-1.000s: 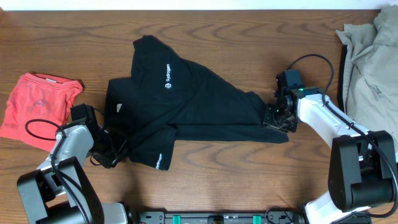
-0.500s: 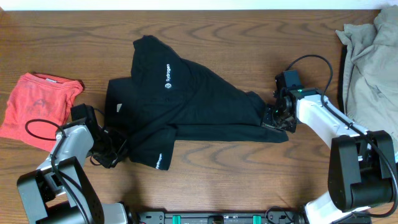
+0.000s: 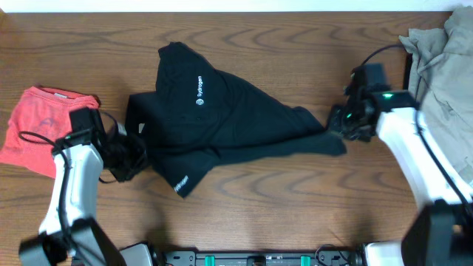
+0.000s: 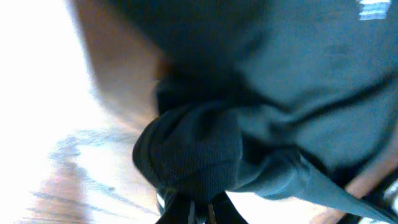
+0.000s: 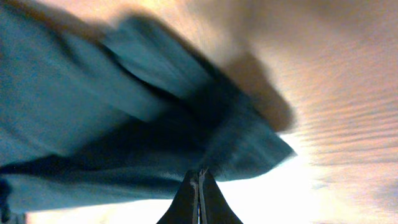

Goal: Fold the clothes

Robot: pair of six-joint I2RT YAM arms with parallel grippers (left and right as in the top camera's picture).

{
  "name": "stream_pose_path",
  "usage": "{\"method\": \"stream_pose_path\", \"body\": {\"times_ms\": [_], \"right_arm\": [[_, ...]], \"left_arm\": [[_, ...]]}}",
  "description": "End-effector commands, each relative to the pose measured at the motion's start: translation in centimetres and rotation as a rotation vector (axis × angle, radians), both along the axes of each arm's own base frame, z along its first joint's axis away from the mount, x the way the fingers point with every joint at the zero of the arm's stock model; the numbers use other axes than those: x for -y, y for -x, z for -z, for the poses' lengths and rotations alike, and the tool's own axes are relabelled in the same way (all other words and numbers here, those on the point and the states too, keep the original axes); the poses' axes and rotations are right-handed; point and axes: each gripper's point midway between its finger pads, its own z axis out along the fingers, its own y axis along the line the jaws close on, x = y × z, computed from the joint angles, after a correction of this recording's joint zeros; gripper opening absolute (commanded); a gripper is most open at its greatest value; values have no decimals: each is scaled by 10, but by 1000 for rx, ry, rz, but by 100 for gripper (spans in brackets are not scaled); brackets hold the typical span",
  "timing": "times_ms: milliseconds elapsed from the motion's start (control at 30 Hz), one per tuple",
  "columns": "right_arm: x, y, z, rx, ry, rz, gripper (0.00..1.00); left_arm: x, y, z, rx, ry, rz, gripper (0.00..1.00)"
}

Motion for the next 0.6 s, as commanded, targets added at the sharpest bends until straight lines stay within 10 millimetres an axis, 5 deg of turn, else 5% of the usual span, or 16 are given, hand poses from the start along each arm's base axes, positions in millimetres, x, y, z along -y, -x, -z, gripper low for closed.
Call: {"method": "stream_pose_path", "body": {"times_ms": [0,200,567], "right_arm": [[9,-9,-44,122,14,-16,1],[23,-7,-88,221,102,-31,1],[62,-3,-184,441,198,29,1]], "left_arm": [[11,-20,-46,166,-16,90,6],[34,-39,-122,396,-27,174,6],[44,-48,-241,688,-48,223,6]]}}
